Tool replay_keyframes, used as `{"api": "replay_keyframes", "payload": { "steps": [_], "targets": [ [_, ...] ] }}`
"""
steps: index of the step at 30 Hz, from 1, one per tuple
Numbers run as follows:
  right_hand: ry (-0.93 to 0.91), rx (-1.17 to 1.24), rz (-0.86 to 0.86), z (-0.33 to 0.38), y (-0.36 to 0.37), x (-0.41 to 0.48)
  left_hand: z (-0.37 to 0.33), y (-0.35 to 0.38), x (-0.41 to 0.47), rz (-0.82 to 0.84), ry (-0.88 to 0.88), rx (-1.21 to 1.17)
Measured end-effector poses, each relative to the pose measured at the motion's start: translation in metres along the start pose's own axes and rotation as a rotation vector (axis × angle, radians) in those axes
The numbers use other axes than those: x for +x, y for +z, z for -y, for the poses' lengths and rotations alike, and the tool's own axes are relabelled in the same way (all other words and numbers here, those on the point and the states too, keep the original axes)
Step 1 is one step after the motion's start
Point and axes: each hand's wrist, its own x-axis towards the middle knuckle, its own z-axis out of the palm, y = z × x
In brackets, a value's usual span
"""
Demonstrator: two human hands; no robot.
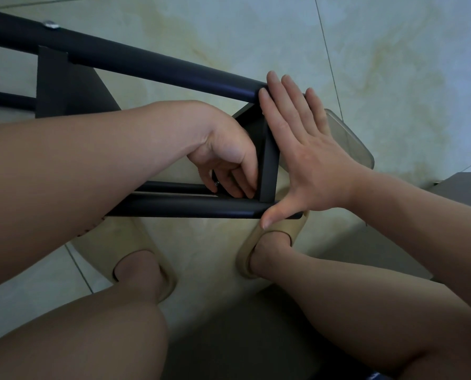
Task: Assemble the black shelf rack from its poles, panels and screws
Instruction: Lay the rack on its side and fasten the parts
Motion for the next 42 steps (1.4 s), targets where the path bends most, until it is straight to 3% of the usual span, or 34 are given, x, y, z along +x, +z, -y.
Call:
{"api": "replay_keyframes", "payload": {
  "steps": [42],
  "targets": [
    [-0.021, -0.001, -0.003, -0.0023, 0.0015, 0.0006, 0.0018, -0.0006, 0.0037, 0.001, 0.016, -0.068]
  ]
}}
